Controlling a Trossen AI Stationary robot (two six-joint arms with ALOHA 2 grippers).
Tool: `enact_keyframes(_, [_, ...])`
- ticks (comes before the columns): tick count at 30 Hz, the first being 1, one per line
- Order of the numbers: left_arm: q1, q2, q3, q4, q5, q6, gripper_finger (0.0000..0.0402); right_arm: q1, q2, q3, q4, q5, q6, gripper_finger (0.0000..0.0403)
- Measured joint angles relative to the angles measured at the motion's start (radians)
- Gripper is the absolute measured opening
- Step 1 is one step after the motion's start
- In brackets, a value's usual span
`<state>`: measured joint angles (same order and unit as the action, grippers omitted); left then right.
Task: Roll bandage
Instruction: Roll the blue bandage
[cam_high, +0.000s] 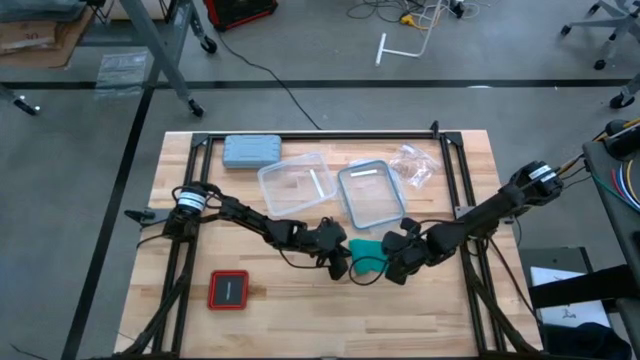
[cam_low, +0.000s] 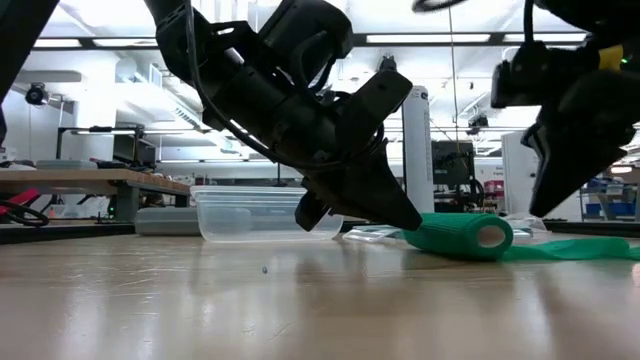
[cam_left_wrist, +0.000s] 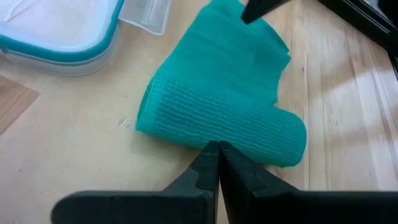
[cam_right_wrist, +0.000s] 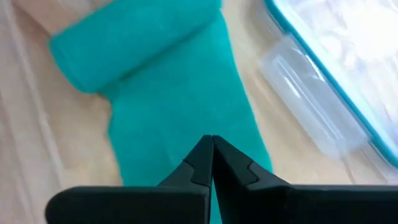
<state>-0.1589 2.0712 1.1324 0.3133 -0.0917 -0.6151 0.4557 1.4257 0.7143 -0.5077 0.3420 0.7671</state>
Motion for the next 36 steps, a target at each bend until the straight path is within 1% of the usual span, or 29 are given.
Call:
enact_keyframes(4, [-0.002, 0.0, 0.0, -0.028, 0.0, -0.007, 0.0004, 0.0, 0.029, -0.009, 0.07, -0.002, -0.025, 0.0002])
enact_keyframes(10, [-0.003, 0.0, -0.002, -0.085, 0.007, -0.022, 0.0003, 0.0, 0.09, -0.012, 0.08, -0.005, -0.017, 0.0002])
enact_keyframes(14, [-0.003, 0.021, -0.002, -0.062, 0.007, -0.022, 0.0004, 0.0, 0.131, -0.012, 0.116, -0.007, -0.018, 0.0002])
enact_keyframes(18, [-0.003, 0.054, 0.0, 0.004, 0.023, -0.035, 0.0001, 0.0, 0.155, -0.009, 0.136, 0.003, -0.018, 0.0002])
enact_keyframes(20, [-0.004, 0.061, -0.001, 0.038, 0.016, -0.036, 0.0002, 0.0, 0.157, -0.009, 0.137, 0.003, -0.018, 0.0002])
enact_keyframes(28, [-0.002, 0.06, 0.0, 0.069, 0.01, -0.03, 0.0001, 0.0, 0.156, -0.01, 0.147, -0.001, -0.019, 0.0002])
enact_keyframes(36, [0.001, 0.064, 0.069, 0.079, -0.019, 0.024, 0.0001, 0.0, 0.153, -0.01, 0.147, -0.008, -0.018, 0.0002])
